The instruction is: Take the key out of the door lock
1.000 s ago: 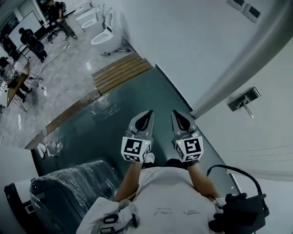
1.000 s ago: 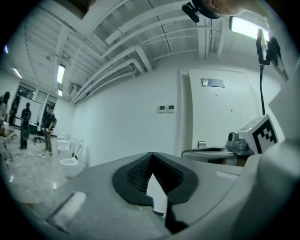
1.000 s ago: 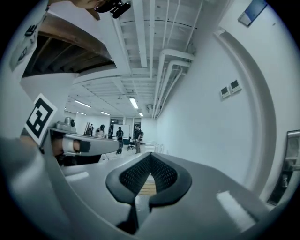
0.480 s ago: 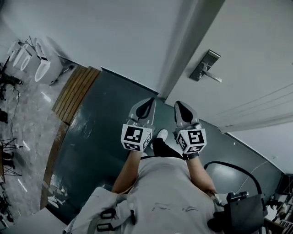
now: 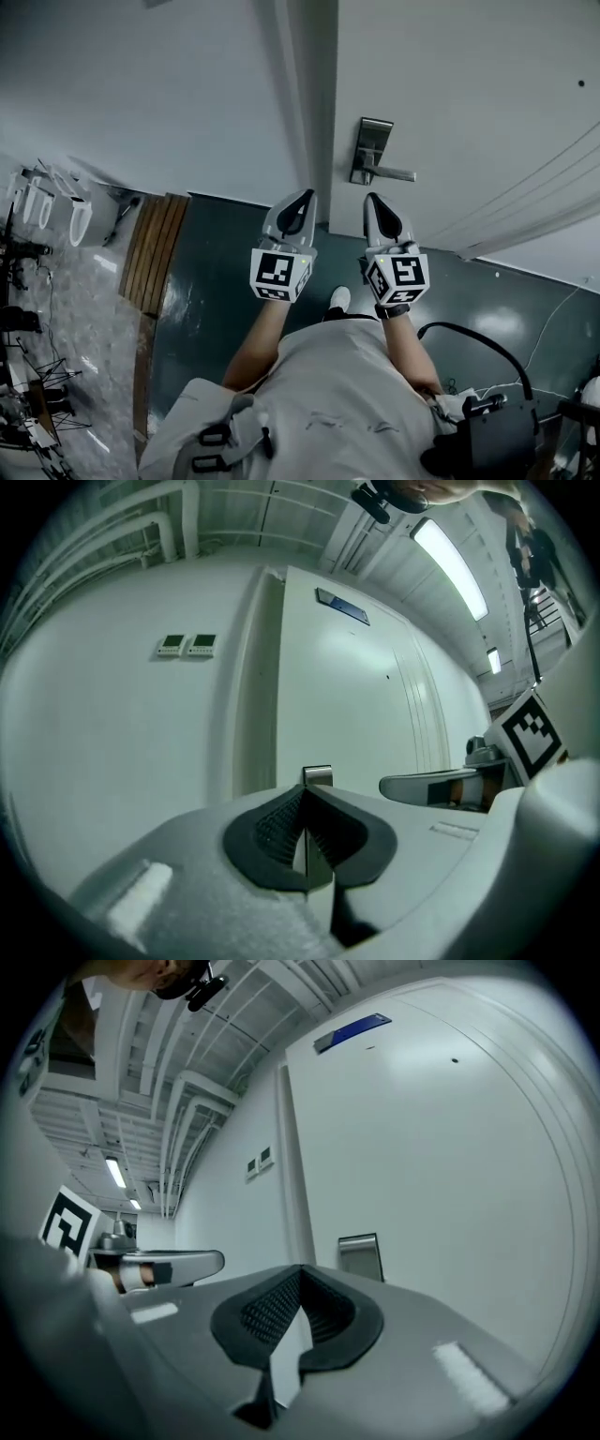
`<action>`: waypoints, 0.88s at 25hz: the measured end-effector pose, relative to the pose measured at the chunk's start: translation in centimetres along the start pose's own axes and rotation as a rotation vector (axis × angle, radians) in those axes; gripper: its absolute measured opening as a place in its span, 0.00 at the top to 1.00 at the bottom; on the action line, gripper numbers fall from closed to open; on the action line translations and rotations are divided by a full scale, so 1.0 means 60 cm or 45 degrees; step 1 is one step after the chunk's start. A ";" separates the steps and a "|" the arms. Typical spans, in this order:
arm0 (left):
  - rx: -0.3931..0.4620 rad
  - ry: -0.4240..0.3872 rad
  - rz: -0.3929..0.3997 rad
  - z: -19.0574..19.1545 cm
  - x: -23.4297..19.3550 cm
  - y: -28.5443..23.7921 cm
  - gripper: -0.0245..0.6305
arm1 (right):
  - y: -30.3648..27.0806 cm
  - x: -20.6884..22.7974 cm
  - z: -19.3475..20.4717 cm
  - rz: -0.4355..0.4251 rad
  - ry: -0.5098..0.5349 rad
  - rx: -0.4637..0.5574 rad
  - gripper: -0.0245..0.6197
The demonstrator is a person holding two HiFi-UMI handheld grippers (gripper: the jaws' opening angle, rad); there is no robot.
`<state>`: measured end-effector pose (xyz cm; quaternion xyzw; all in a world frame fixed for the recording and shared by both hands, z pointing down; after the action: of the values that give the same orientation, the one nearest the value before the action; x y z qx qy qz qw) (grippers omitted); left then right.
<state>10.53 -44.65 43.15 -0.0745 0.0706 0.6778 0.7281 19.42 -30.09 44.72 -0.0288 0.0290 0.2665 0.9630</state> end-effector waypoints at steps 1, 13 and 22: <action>0.003 0.012 0.020 0.004 -0.004 -0.028 0.96 | -0.010 0.010 0.012 0.005 -0.024 -0.004 0.95; -0.066 -0.052 0.123 -0.010 -0.055 -0.259 0.66 | -0.047 0.098 0.079 0.076 -0.187 -0.089 0.95; -0.085 -0.051 0.169 -0.009 -0.081 -0.316 0.71 | -0.058 0.065 0.134 0.021 -0.264 -0.231 0.95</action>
<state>29.07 -50.87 43.84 -0.0803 0.0379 0.7280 0.6798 24.91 -30.51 52.58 -0.0878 -0.0945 0.2776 0.9520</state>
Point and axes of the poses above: the fingertips, and each gripper's own axes: y backward along the fingers, x to its right, z out of its underside, the point moved 6 cm from there along y, backward along the fingers, and after that the axes turned 12 degrees about y, right-handed, at the moved point
